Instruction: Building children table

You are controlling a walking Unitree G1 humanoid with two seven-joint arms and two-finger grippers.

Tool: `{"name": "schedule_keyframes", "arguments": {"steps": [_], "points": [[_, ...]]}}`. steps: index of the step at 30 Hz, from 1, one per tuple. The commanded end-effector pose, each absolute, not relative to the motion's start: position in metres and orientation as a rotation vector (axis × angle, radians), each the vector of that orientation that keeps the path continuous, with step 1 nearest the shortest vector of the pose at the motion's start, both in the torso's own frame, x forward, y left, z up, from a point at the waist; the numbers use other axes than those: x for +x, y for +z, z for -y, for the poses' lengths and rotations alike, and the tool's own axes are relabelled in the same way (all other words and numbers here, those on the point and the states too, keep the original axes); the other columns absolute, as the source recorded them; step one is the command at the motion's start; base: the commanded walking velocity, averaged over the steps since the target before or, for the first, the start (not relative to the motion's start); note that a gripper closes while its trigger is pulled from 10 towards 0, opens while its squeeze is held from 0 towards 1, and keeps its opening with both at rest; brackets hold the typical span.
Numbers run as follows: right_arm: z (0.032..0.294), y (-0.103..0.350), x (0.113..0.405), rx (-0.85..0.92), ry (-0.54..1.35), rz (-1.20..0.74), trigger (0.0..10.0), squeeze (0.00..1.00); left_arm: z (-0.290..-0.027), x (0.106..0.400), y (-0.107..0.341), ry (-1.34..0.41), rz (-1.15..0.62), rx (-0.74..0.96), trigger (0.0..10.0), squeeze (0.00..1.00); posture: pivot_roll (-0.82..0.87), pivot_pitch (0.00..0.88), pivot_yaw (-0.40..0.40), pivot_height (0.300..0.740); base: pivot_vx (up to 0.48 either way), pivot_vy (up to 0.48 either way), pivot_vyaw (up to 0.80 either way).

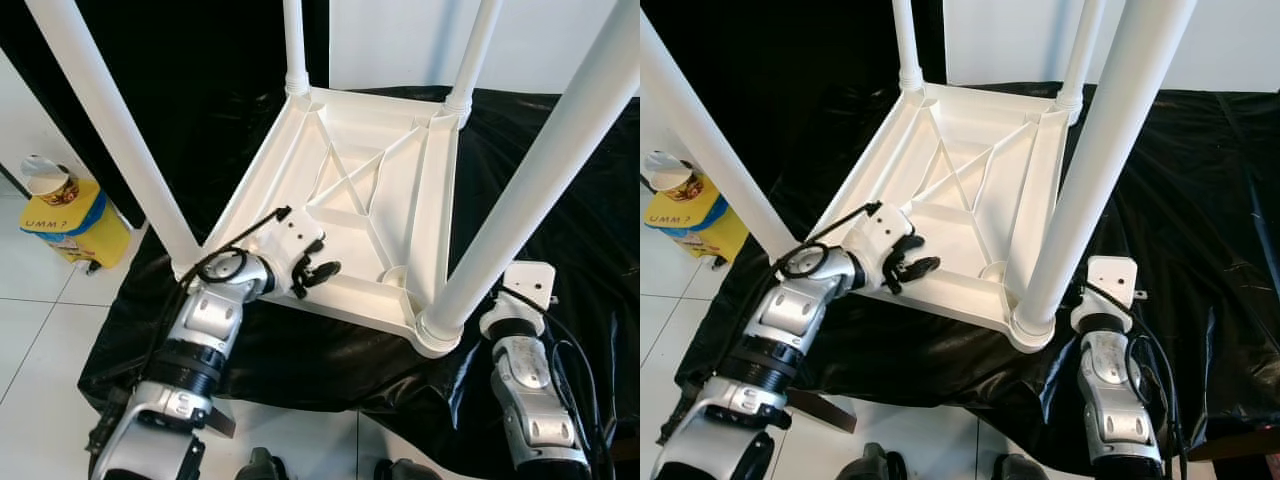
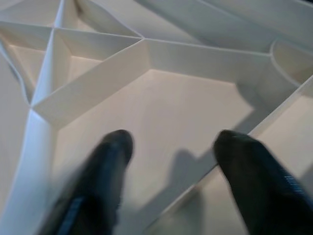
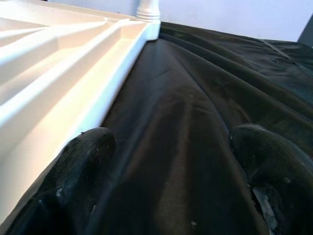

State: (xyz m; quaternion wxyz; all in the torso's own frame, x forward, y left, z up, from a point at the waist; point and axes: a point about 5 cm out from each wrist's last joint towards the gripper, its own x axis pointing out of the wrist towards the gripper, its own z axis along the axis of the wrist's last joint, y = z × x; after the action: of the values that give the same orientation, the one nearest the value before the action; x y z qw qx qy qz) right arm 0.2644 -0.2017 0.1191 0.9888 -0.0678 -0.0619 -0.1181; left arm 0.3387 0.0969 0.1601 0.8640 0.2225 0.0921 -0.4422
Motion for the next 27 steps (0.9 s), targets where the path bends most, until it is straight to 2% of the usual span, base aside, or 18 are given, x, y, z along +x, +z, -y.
{"name": "schedule_keyframes", "arguments": {"steps": [1,7,11,12,13,14,21,27], "points": [[0.204,0.118,0.261,-0.144,-0.248,0.124,10.0,0.0,-0.093,0.333,0.156,-1.099,-0.239,0.483,10.0,1.0,-0.05,0.104,0.019,0.74,0.0,0.0,0.0],[0.207,0.115,0.253,-0.141,-0.283,0.119,10.0,0.0,-0.093,0.339,0.16,-1.136,-0.245,0.546,10.0,1.0,-0.07,0.115,0.041,0.74,0.0,0.0,0.0],[0.208,0.115,0.245,-0.127,-0.295,0.129,10.0,0.0,-0.088,0.342,0.172,-1.198,-0.214,0.51,10.0,1.0,-0.09,0.121,0.053,0.74,0.0,0.0,0.0],[0.209,0.115,0.239,-0.119,-0.297,0.137,10.0,0.0,-0.086,0.34,0.176,-1.243,-0.199,0.506,10.0,0.76,-0.09,0.122,0.055,0.74,0.0,0.0,0.0],[0.209,0.115,0.239,-0.119,-0.297,0.137,10.0,0.0,-0.086,0.34,0.176,-1.243,-0.199,0.506,10.0,0.76,-0.09,0.122,0.055,0.74,0.0,0.0,0.0],[0.211,0.115,0.233,-0.113,-0.298,0.145,10.0,0.0,-0.084,0.338,0.176,-1.279,-0.196,0.515,10.0,0.0,-0.1,0.123,0.058,0.74,0.0,0.0,0.0],[0.214,0.11,0.2,-0.118,-0.264,0.145,10.0,0.0,-0.079,0.33,0.168,-1.4,-0.207,0.532,10.0,0.0,-0.11,0.128,0.064,0.74,0.0,0.0,0.0],[0.215,0.111,0.193,-0.119,-0.256,0.138,10.0,0.0,-0.079,0.327,0.166,-1.458,-0.224,0.515,10.0,0.0,-0.11,0.13,0.063,0.74,0.0,0.0,0.0]]}}
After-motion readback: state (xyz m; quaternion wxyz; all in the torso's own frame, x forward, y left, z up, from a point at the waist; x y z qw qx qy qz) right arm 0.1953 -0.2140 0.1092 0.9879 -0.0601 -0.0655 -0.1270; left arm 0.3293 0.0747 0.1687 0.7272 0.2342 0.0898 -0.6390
